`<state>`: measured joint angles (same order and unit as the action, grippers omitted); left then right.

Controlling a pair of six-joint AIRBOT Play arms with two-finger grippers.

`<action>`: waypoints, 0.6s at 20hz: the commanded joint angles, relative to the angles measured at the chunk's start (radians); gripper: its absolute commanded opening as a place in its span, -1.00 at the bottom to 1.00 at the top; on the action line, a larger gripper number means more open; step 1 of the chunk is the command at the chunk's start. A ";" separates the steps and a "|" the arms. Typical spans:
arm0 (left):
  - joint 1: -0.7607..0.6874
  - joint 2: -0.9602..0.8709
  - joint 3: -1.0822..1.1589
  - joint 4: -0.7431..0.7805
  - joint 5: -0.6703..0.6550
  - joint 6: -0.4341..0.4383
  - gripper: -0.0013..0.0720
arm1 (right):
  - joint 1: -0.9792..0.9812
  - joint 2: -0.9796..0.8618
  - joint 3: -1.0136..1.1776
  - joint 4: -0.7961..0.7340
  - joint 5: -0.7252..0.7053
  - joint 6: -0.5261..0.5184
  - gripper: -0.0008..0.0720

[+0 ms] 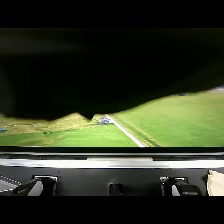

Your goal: Fold the clothes and pants, and hang the long-sleeved shirts on hangers.

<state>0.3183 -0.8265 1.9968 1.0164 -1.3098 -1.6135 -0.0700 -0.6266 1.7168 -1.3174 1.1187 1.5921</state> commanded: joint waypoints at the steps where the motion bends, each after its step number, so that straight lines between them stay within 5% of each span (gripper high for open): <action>1: 0.004 -0.059 -0.013 0.056 -0.003 -0.023 -0.92 | 0.000 -0.091 0.002 -0.022 0.007 0.064 -0.89; 7: -0.088 -0.534 -0.013 0.005 -0.002 0.102 -0.92 | 0.001 -0.568 0.002 0.166 0.106 0.080 -0.88; 12: -0.194 -1.010 -0.013 0.005 0.052 0.181 -0.92 | 0.000 -0.986 0.002 0.179 0.075 0.063 -0.88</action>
<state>0.1772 -1.5955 1.9831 1.0298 -1.2926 -1.4803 -0.0696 -1.3979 1.7172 -1.1690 1.2079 1.6688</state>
